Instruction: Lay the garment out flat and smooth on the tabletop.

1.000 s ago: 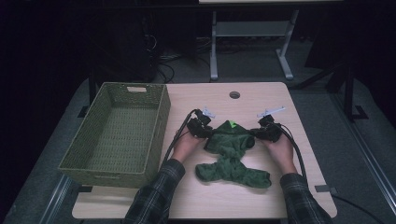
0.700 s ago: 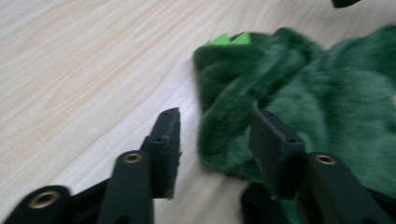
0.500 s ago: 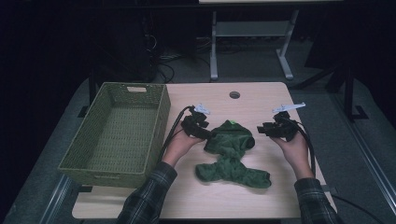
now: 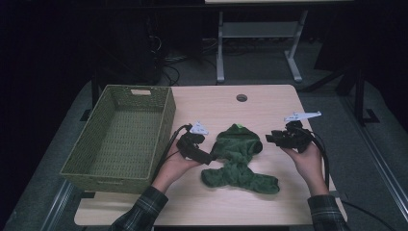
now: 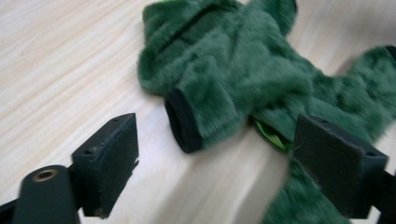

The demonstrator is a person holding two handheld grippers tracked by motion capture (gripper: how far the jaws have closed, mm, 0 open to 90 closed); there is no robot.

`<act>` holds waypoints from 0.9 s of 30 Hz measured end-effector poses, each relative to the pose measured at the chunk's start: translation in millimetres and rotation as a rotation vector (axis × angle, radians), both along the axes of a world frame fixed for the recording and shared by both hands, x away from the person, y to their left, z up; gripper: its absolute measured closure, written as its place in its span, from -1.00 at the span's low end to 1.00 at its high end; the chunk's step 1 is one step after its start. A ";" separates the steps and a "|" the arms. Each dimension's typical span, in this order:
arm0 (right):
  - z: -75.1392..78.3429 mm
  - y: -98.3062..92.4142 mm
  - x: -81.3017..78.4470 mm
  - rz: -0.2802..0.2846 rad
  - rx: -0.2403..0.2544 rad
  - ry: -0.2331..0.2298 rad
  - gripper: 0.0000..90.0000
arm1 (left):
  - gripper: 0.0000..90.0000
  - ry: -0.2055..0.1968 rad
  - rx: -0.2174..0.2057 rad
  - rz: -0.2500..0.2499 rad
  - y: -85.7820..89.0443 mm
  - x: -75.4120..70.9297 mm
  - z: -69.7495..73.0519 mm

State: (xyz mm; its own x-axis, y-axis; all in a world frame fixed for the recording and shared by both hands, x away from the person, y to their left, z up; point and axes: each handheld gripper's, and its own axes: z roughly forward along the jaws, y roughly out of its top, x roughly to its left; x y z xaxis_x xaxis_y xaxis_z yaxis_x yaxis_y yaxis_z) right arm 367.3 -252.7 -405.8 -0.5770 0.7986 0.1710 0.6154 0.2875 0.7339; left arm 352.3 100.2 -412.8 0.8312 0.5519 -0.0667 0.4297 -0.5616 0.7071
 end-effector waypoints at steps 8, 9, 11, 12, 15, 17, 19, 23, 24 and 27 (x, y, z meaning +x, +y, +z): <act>-2.8 12.0 -17.1 0.033 -0.018 -0.015 0.45 | -0.71 -0.055 -0.011 0.018 15.7 -39.8 -10.5; -2.9 12.9 -18.2 0.035 -0.019 -0.009 0.45 | -0.71 -0.060 0.000 0.018 16.9 -45.8 -13.1; -2.4 14.6 -22.6 0.044 0.001 -0.016 0.46 | -0.71 -0.054 0.004 0.008 19.6 -57.3 -17.4; -2.1 15.8 -24.5 0.049 0.000 -0.017 0.46 | -0.71 -0.054 0.005 0.005 20.4 -60.5 -18.7; -2.5 20.9 -29.0 0.067 0.000 -0.015 0.46 | -0.72 -0.043 0.018 -0.003 23.6 -70.1 -24.6; -2.0 24.5 -32.8 0.082 0.010 -0.006 0.49 | -0.72 -0.048 0.022 0.000 26.6 -75.7 -28.1; -0.9 28.2 -36.6 0.099 0.010 -0.010 0.53 | -0.72 -0.050 0.023 0.005 29.4 -80.4 -31.0; 2.7 34.0 -44.1 0.121 0.009 -0.018 0.57 | -0.72 -0.041 0.036 0.005 34.4 -88.4 -37.4; 3.5 35.6 -46.0 0.125 0.012 -0.016 0.58 | -0.72 -0.032 0.037 0.002 34.8 -90.6 -39.6; 4.7 40.1 -49.6 0.138 0.028 -0.011 0.58 | -0.72 -0.022 0.052 -0.002 34.6 -97.2 -45.0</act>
State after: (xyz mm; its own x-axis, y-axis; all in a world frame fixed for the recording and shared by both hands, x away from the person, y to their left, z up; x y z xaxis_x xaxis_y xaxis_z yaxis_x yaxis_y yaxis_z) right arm 317.7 -212.6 -401.0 -0.6828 0.7069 0.1847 0.5633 0.3483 0.7492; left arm 255.2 134.7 -457.8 0.8332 0.5526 -0.0199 0.4134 -0.5987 0.6860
